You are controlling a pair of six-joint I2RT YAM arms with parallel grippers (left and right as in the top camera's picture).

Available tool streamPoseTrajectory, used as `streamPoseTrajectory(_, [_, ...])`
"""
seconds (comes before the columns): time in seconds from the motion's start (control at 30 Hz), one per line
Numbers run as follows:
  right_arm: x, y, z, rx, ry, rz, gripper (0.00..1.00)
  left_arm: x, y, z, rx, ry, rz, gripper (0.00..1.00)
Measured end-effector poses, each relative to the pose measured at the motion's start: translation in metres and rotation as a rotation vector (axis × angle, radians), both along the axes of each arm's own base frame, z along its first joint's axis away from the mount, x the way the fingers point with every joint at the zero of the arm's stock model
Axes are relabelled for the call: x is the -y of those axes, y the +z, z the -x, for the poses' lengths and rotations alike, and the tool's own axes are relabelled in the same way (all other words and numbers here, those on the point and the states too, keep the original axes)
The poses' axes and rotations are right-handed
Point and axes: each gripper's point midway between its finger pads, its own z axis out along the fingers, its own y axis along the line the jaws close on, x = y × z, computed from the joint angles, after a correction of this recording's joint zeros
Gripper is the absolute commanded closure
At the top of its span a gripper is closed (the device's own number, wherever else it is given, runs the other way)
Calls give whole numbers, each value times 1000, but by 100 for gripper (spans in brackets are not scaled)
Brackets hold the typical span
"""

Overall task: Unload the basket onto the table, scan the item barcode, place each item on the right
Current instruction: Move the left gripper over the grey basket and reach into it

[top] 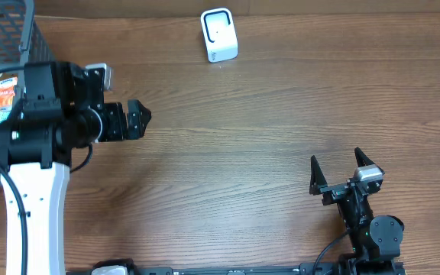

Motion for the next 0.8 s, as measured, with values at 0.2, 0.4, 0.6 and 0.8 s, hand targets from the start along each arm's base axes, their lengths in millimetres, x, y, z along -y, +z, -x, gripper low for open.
streamPoseTrajectory(0.2, [0,0,0,0,0,0,0,-11,-10,-8,-42,30,-49,0])
streamPoseTrajectory(0.4, [0,0,0,0,0,0,0,-15,-16,-10,-61,42,-68,0])
streamPoseTrajectory(0.6, [0,0,0,0,0,0,0,-15,-16,-10,-61,42,-69,0])
streamPoseTrajectory(0.8, [0,0,0,0,0,0,0,-15,-16,-10,-61,43,-71,0])
